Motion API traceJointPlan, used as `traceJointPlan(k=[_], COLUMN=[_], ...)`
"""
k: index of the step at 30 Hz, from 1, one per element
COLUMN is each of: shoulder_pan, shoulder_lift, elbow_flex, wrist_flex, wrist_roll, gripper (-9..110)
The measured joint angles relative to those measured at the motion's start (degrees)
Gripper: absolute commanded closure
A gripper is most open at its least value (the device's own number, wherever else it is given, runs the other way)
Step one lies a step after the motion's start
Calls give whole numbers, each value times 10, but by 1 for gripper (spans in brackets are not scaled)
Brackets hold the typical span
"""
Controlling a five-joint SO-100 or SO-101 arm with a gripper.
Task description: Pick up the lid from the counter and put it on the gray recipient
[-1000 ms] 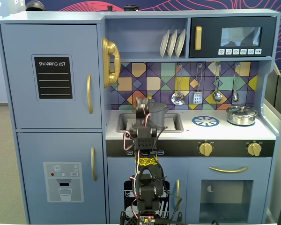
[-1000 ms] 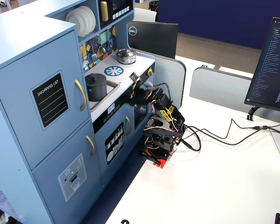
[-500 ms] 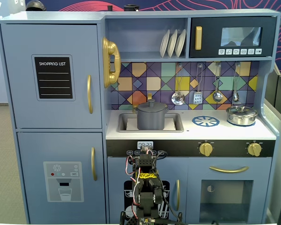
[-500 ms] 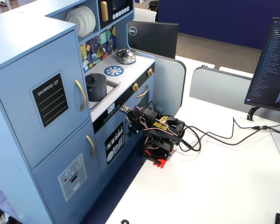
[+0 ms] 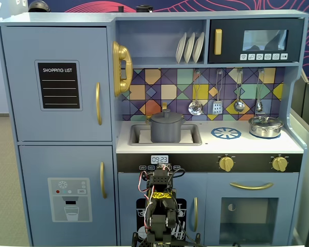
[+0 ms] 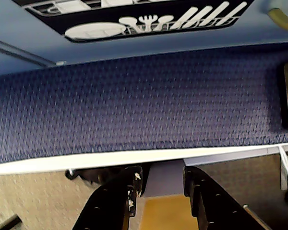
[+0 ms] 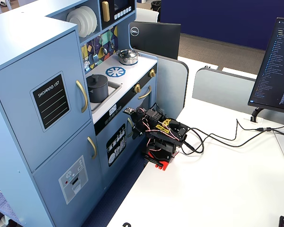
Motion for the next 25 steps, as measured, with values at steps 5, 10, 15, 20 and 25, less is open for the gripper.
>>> traceJointPlan(k=[5,10,15,20,25], shoulder_pan=[4,4,4,4,4], shoulder_lift=[1,1,1,1,1], elbow_flex=[0,0,0,0,0], wrist_flex=[1,1,1,1,1], wrist_roll=[4,4,4,4,4], gripper=[99,97,95,94,94])
